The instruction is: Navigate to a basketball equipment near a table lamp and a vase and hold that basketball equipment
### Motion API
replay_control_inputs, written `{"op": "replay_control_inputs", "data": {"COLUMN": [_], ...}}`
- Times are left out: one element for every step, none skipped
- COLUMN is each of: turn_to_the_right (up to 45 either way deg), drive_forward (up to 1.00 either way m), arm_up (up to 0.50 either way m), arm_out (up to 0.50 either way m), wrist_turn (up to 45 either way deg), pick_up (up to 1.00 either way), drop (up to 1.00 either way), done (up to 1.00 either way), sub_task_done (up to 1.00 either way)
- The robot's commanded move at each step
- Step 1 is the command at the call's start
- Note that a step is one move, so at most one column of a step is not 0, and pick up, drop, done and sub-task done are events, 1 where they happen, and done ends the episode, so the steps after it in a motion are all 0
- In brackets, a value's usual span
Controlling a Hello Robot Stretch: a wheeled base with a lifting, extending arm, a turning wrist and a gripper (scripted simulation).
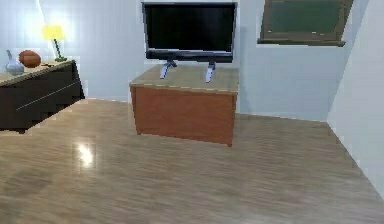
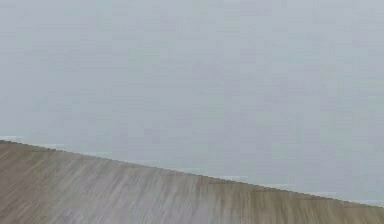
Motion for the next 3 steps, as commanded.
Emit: {"op": "replay_control_inputs", "data": {"turn_to_the_right": [-36.0, 0.0, -6.0], "drive_forward": [0.00, 1.00, 0.00], "arm_up": [0.00, 0.00, 0.00], "arm_out": [0.00, 0.00, 0.00], "wrist_turn": [0.0, 0.0, 0.0], "pick_up": [0.00, 0.00, 0.00], "drop": [0.00, 0.00, 0.00], "done": [0.00, 0.00, 0.00], "sub_task_done": [0.00, 0.00, 0.00]}}
